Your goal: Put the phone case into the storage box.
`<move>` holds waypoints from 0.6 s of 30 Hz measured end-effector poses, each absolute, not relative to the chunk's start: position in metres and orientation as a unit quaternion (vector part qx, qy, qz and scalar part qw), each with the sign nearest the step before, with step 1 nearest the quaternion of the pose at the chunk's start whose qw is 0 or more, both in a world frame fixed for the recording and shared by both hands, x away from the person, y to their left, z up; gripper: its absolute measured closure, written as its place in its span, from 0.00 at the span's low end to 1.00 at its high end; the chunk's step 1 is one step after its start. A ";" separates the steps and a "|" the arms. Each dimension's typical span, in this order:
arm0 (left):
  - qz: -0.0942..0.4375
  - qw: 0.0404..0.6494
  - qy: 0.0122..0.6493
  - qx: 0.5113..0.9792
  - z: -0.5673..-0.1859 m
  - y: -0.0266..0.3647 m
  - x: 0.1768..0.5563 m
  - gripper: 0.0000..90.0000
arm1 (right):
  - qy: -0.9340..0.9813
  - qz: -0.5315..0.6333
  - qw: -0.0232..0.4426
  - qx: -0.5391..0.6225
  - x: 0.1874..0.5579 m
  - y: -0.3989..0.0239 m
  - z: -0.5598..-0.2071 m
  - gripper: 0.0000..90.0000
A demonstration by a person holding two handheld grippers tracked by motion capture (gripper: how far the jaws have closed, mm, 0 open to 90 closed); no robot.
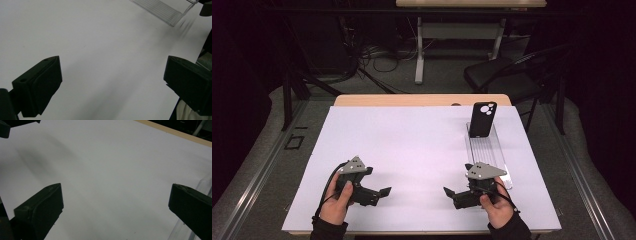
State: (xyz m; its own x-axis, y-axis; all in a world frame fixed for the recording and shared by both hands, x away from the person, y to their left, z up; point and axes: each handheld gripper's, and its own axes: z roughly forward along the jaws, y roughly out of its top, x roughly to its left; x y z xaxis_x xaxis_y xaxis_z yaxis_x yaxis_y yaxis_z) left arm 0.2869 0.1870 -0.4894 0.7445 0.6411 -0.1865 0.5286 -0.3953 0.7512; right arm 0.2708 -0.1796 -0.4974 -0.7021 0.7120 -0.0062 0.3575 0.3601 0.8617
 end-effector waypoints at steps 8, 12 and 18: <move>0.071 0.417 0.348 0.837 -0.491 0.184 0.285 0.02 | 0.804 0.454 0.192 0.333 0.270 -0.179 -0.500 0.00; 0.071 0.415 0.348 0.837 -0.493 0.184 0.284 0.02 | 0.807 0.452 0.190 0.330 0.270 -0.178 -0.502 0.00; 0.071 0.418 0.351 0.835 -0.495 0.184 0.284 0.02 | 0.807 0.453 0.189 0.328 0.270 -0.178 -0.503 0.00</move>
State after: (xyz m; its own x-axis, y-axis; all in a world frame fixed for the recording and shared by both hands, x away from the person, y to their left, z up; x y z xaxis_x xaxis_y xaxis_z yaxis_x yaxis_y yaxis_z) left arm 0.2837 0.1841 -0.4949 0.7441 0.6449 -0.1744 0.5262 -0.4049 0.7477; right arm 0.2697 -0.1778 -0.5034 -0.7134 0.7007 -0.0087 0.3577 0.3749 0.8553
